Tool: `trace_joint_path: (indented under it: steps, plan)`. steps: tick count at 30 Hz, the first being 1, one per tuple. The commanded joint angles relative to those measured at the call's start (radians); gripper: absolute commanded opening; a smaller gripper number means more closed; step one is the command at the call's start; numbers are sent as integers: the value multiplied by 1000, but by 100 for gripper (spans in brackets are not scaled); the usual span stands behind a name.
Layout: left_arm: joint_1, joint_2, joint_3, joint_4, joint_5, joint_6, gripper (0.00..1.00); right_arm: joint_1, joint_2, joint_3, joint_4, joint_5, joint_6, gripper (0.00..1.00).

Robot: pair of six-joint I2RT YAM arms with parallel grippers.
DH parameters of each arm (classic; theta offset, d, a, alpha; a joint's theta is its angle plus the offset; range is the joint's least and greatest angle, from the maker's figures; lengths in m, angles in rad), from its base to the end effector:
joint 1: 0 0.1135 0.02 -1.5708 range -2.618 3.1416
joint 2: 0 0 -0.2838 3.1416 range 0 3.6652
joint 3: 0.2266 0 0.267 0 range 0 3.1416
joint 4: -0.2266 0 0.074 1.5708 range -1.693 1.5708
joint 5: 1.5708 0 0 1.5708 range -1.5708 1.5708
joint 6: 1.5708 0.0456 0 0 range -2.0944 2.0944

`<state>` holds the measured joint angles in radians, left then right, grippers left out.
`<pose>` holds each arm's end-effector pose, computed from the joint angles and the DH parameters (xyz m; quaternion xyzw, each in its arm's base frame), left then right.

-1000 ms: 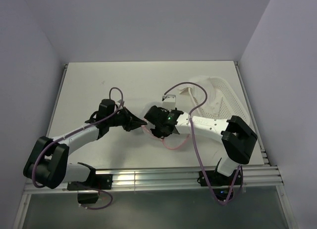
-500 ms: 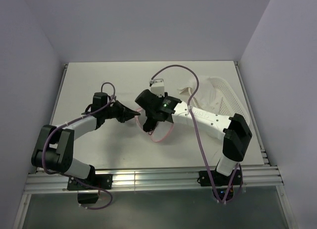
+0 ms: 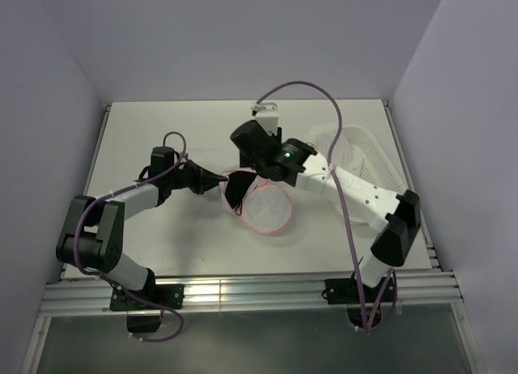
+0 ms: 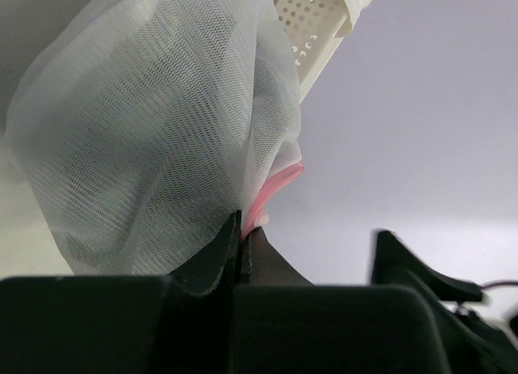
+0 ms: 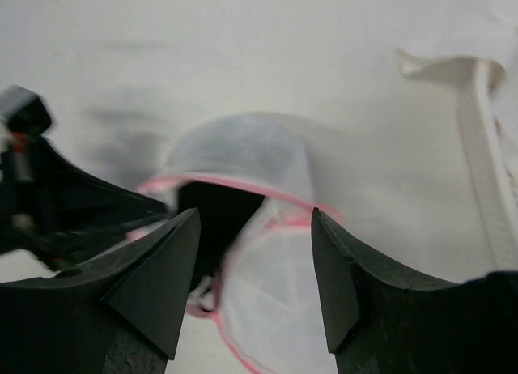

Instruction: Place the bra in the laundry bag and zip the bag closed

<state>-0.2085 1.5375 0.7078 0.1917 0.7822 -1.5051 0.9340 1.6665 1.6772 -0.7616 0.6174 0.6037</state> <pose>0.3024 -0.0968 0.1824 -0.3620 0.7617 -0.5372 0.0149 0.2519 0.2962 0.3829 -0.0242 0.8818 0.0638 0.4667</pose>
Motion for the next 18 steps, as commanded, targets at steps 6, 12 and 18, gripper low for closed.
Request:
trace_joint_path:
  steps: [6,12,18]
  plan:
    - [24,38,35,34,2,-3,0,-164,-345,-540,211,-198,54,65]
    - [40,70,50,23,-6,8,0,-222,-476,-750,352,-327,79,69]
    - [46,98,68,12,-11,20,0,-303,-565,-956,580,-516,129,75]
